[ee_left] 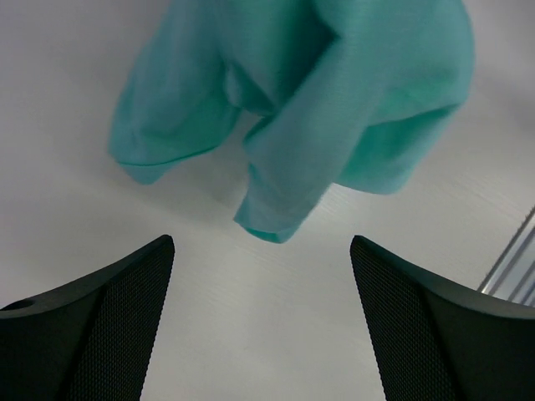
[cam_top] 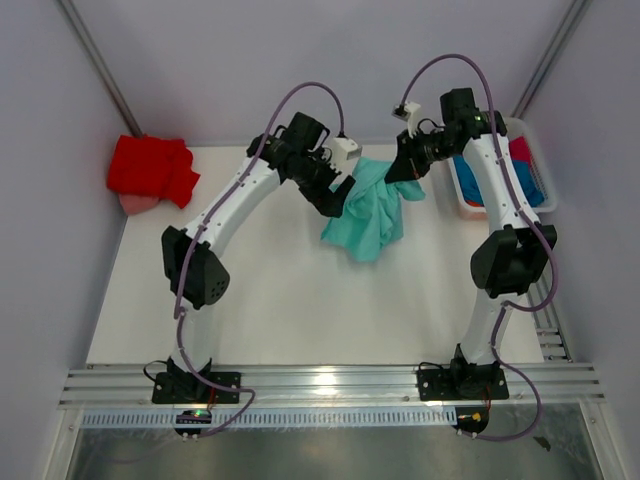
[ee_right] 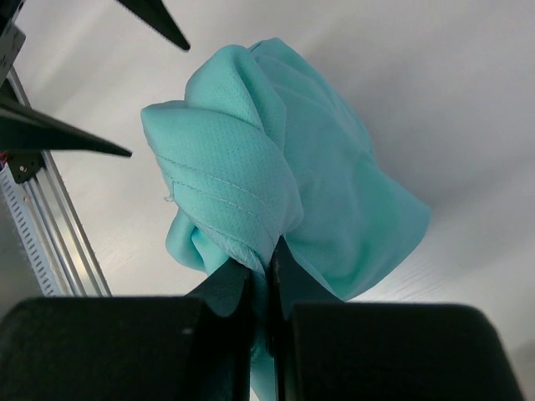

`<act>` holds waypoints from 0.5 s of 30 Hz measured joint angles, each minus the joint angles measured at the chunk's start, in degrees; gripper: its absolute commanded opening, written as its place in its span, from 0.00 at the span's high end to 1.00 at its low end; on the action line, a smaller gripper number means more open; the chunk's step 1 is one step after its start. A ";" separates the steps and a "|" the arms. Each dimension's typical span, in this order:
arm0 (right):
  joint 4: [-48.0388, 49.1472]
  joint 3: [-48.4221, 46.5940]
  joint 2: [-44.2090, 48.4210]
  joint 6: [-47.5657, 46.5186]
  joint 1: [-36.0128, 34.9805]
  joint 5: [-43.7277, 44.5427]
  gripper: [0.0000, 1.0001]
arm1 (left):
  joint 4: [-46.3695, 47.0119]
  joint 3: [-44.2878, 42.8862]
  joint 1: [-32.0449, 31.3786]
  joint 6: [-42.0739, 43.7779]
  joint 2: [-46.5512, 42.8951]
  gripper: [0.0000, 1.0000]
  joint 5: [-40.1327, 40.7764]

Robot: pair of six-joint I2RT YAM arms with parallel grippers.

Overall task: Fold and stack the t-shirts
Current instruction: Move the tshirt to the center of the board

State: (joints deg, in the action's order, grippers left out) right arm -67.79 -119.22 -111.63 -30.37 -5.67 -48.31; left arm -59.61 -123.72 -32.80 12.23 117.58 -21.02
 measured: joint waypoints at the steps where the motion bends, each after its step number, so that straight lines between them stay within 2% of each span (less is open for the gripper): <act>1: 0.07 -0.46 -0.15 0.09 -0.24 0.26 0.97 | -0.83 0.28 -0.66 1.31 0.00 0.13 -1.05; 7: 0.87 -1.99 -0.59 0.59 -0.96 1.73 0.97 | -4.50 0.33 -1.99 6.38 0.13 0.16 -5.22; 10: 1.18 -2.08 -0.61 0.59 -0.98 2.16 0.97 | -5.11 0.35 -1.75 7.67 0.46 0.27 -5.44; 12: 1.38 -2.08 -0.63 0.61 -0.98 2.25 0.97 | -4.57 0.87 -1.64 7.82 0.61 0.27 -5.09; 15: 1.38 -2.08 -0.63 0.76 -0.96 2.25 0.97 | -3.34 1.49 -1.62 7.63 0.87 0.11 -4.31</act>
State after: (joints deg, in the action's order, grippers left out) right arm -66.41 -121.30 -112.27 -29.61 -6.63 -46.06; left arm -62.96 -122.23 -34.41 19.86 118.45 -25.32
